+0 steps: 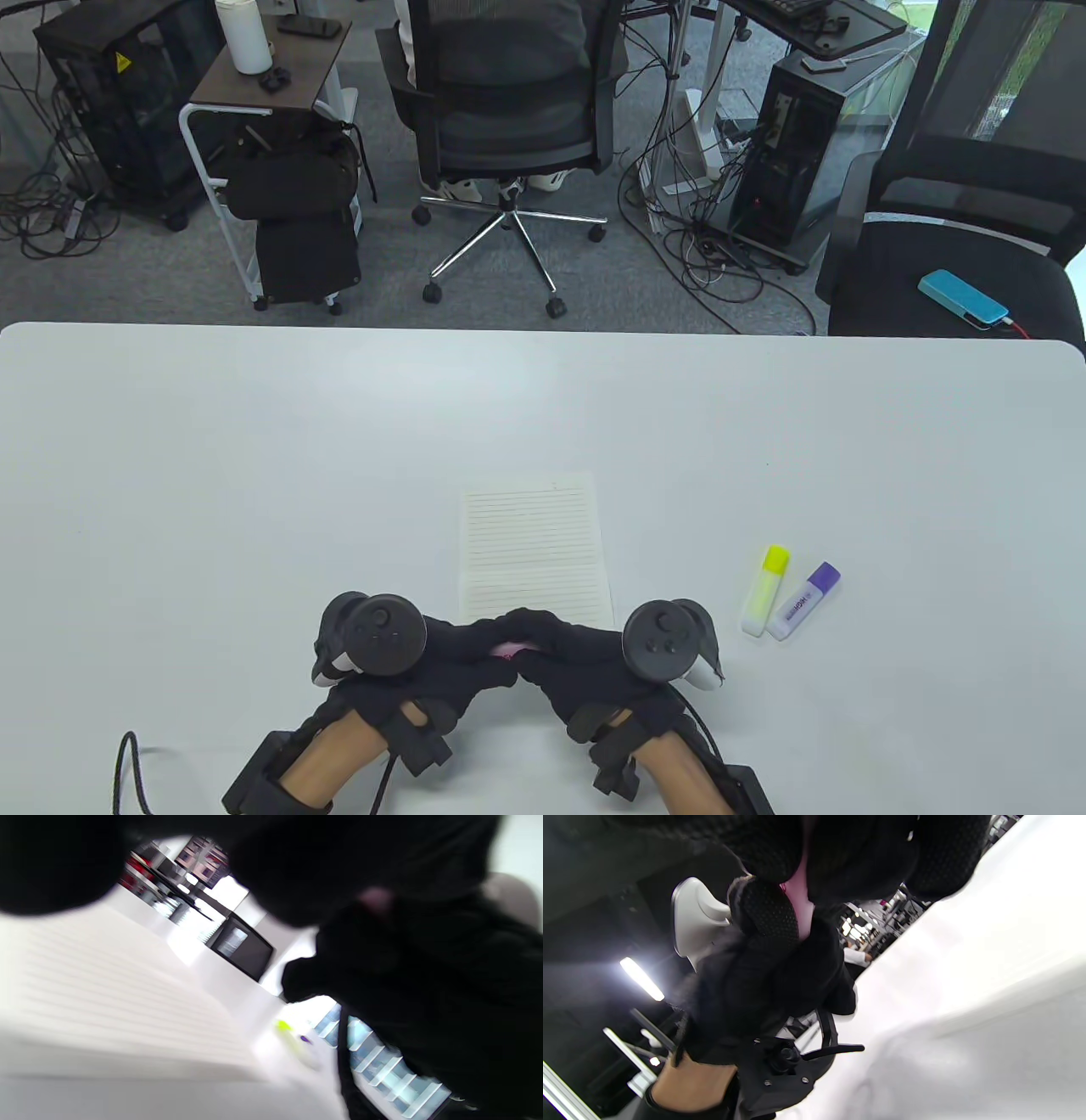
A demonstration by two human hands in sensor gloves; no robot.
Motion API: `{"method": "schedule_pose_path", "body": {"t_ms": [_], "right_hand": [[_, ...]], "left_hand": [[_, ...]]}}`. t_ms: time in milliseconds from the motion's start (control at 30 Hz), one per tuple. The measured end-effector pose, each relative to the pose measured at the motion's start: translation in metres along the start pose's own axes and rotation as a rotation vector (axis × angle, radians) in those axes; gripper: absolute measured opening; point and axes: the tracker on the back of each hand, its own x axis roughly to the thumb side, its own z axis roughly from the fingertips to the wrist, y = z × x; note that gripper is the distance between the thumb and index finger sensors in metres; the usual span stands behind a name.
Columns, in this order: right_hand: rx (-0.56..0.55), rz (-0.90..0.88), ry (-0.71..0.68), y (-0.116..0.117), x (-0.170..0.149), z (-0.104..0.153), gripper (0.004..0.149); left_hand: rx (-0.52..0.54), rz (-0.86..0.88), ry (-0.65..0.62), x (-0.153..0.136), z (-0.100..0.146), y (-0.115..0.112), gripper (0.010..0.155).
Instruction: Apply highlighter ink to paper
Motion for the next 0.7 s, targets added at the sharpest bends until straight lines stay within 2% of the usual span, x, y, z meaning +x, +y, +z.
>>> {"method": "schedule_pose_path", "body": {"t_ms": [67,133,233,300,400,467,567,700], "right_hand": [[0.015,0.063,-0.003,-0.002,0.004,0.002,0.047],[0.012,0.065,0.000,-0.003,0.006,0.001,0.046],[-0.047,0.060,0.033,-0.018,0.001,0.007,0.045],[-0.111,0.114,0.085,-0.035,-0.005,0.015,0.044],[-0.189,0.142,0.183,-0.055,-0.017,0.026,0.044],[-0.206,0.123,0.227,-0.062,-0.023,0.029,0.044],[-0.217,0.130,0.266,-0.065,-0.028,0.031,0.044],[-0.192,0.159,0.295,-0.064,-0.029,0.030,0.043]], "left_hand": [[-0.019,0.130,0.029,-0.005,-0.001,-0.003,0.059],[0.009,0.108,0.018,-0.008,-0.001,-0.002,0.060],[0.018,-0.108,0.119,-0.017,0.005,0.006,0.084],[0.076,-0.241,0.254,-0.031,0.012,0.016,0.078],[-0.036,-0.485,0.522,-0.058,0.017,0.027,0.064],[-0.094,-0.559,0.619,-0.073,0.018,0.028,0.062],[-0.135,-0.549,0.681,-0.085,0.016,0.023,0.061],[-0.241,-0.631,0.711,-0.088,0.009,0.012,0.063]]}}
